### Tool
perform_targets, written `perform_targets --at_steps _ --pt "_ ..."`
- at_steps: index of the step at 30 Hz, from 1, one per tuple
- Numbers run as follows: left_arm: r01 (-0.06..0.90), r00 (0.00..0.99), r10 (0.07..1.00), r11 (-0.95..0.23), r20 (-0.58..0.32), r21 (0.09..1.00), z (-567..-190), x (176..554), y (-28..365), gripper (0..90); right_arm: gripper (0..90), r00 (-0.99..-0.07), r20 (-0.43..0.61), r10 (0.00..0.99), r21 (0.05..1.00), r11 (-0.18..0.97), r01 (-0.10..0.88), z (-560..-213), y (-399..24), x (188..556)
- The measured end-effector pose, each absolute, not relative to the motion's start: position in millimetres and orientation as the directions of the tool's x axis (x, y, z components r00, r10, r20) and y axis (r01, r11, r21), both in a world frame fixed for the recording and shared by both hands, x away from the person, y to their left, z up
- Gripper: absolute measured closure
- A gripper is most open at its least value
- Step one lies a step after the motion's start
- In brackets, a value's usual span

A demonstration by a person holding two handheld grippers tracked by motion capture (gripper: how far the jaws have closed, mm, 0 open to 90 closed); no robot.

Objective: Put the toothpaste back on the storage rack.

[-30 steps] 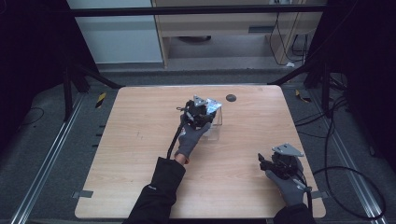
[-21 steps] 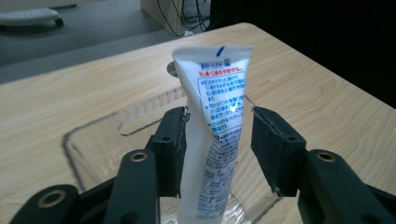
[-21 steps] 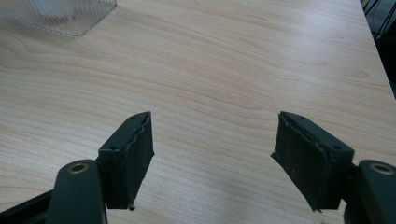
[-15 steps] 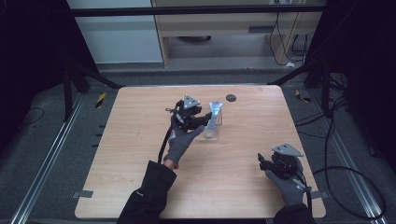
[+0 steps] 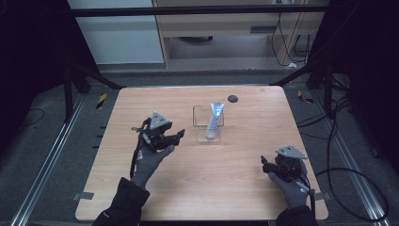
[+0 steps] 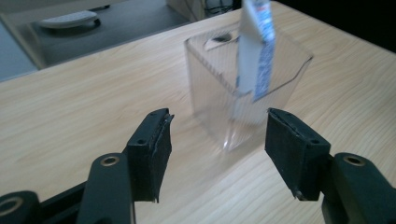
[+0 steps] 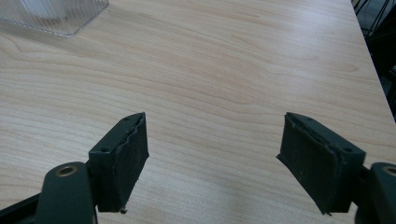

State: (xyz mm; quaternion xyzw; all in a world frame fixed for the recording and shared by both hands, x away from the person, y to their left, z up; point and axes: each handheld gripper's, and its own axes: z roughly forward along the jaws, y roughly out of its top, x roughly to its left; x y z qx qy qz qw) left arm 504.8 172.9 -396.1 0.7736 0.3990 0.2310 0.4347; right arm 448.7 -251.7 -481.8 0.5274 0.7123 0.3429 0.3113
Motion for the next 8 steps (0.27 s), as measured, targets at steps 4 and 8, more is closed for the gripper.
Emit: perform_targets --at_steps 4,8 --pt "0.444 0.545 0.838 -0.305 0.016 0.842 -411.1 494.4 195.1 37.5 22.7 -0.247 -0.079 0.966 0.816 0.204 0.541 -482.8 -253.6 446.8" --pt "0.467 0.529 0.849 -0.305 0.014 0.830 -422.8 488.3 213.0 36.3 22.2 -0.240 -0.066 0.969 0.815 0.191 0.547 -483.2 -255.4 445.0"
